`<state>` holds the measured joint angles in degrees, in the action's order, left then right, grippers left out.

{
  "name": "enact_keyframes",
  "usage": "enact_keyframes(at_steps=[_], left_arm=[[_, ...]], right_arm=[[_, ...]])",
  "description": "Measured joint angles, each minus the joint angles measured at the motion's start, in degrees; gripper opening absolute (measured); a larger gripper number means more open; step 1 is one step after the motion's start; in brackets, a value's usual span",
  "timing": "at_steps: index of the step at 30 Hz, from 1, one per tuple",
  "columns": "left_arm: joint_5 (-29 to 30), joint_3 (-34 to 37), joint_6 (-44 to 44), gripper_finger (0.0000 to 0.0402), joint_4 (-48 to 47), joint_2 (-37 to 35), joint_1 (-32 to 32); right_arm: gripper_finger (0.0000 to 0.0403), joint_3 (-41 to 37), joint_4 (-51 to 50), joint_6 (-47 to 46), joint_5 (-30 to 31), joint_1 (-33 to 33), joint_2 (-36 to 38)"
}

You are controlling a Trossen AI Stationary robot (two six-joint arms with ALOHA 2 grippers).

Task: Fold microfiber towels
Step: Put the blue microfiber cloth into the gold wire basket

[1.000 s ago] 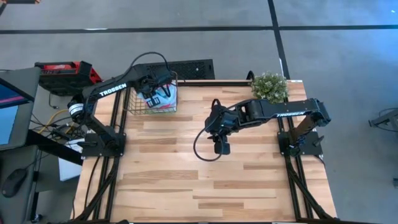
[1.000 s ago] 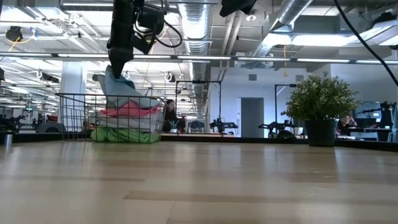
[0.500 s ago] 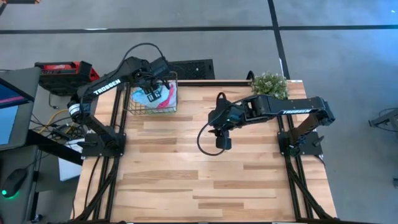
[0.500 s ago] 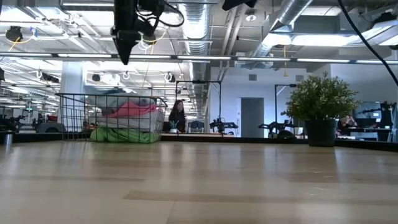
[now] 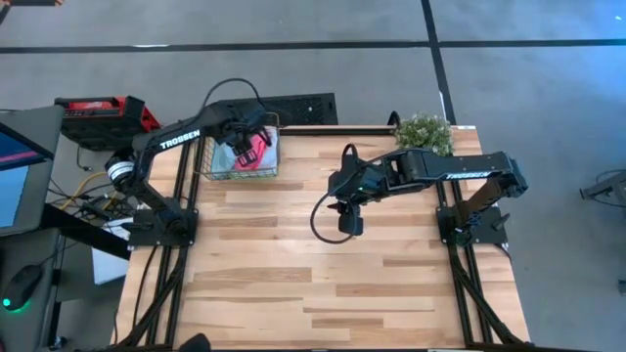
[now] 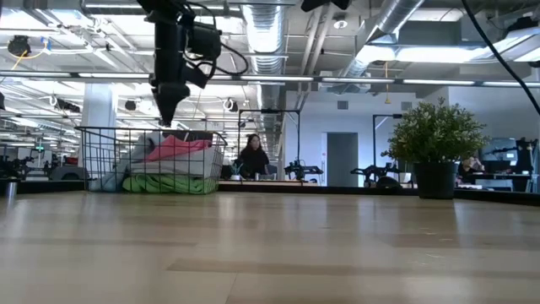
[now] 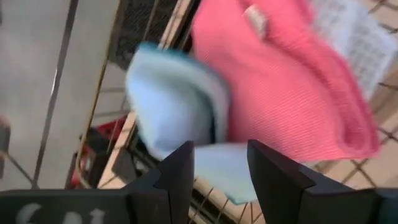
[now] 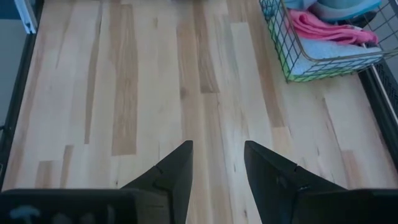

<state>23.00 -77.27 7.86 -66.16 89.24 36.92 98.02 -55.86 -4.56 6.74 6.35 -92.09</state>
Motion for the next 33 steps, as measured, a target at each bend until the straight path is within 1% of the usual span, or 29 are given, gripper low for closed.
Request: enact_keyframes(at_steps=[2,5,6,7,8,10,12,14,20,26,30,33], left_arm=[[1.93,0.34,-1.28,0.0142,-0.62,-0.47,1.19],[9.38,0.31,-4.39,0.0142,-0.99,-1.26,3.83],[10.85,0.27,-5.53,0.0142,-1.41,-1.37,5.17],[11.12,0.26,-6.49,0.0142,-2.16,-1.37,6.58],[10.23,0.45,-7.37,0.0142,-2.98,-1.37,8.31],[5.77,1.23,-9.06,0.0142,-4.00,-0.96,11.36],[-0.40,2.60,-9.49,0.0142,-3.05,-0.27,13.66],[-3.51,4.35,-8.96,0.0142,-0.86,0.03,14.83],[-4.55,8.81,-7.03,0.0142,5.89,0.90,14.11],[-11.15,12.75,-6.18,0.0142,12.64,0.88,12.67],[-11.63,13.75,-5.69,0.0142,13.43,0.90,11.91],[-11.60,11.61,-5.33,0.0142,11.50,-0.14,11.69]], right_arm=[[0.0166,0.00,0.09,0.00,0.00,0.00,0.00],[0.0166,0.00,0.18,-0.13,0.00,0.00,0.00],[0.0166,0.00,0.20,-0.13,0.00,0.00,0.00],[0.0166,0.00,0.22,-0.13,-0.01,0.00,0.00],[0.0166,0.00,0.24,-0.18,0.00,0.00,0.00],[0.0166,0.00,0.58,-0.90,0.00,0.00,0.00],[0.0166,0.00,0.95,-1.47,0.00,0.00,0.00],[0.0166,0.00,1.05,-1.49,0.00,0.00,0.00],[0.0166,0.00,1.05,-1.53,-0.02,-0.02,0.00],[0.0166,0.00,1.05,-1.53,-0.02,-0.12,0.00],[0.0166,0.00,1.05,-1.53,-0.02,-0.13,-0.02],[0.0166,0.00,0.61,-1.52,-0.02,-0.11,-0.02]])
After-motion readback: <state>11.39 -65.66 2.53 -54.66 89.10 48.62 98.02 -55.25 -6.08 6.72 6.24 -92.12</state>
